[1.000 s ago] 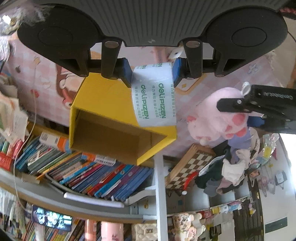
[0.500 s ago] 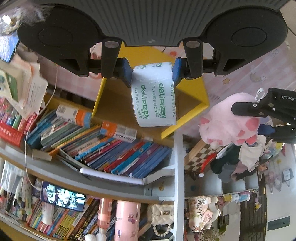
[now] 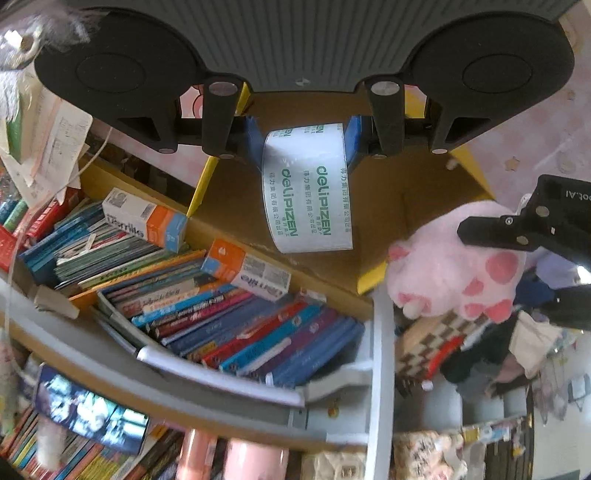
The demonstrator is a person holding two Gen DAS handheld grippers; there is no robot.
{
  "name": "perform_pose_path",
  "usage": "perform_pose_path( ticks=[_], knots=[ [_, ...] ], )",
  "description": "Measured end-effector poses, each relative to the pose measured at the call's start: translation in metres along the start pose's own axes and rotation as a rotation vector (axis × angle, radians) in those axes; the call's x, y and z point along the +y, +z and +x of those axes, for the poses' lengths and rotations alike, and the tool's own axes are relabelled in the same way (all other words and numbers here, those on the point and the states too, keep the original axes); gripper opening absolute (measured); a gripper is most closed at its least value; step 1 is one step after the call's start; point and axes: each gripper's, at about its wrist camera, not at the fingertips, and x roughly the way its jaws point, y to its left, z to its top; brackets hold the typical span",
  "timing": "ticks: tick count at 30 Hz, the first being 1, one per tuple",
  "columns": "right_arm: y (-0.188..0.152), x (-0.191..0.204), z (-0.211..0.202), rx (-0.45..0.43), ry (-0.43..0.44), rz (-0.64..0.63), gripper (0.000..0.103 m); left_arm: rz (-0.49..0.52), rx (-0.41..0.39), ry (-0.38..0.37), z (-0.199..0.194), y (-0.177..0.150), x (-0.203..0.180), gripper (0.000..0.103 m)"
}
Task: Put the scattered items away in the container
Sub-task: 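Carry the pink pig and tape roll toward the yellow box with both tools, then open the left tool over the box while the right tool releases the tape roll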
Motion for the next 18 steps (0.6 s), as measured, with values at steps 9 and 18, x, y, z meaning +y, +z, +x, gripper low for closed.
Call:
perform_pose_path(
  ticks=[9, 18],
  knots=[
    [0.001, -0.013, 0.069, 0.134, -0.008, -0.069, 0.041, 0.029, 0.104, 0.010, 0.064, 0.003, -0.003, 0.070],
    [0.005, -0.019, 0.111, 0.211, 0.004, -0.124, 0.041, 0.161, 0.203, 0.034, 0.112, 0.001, -0.020, 0.071]
  ],
)
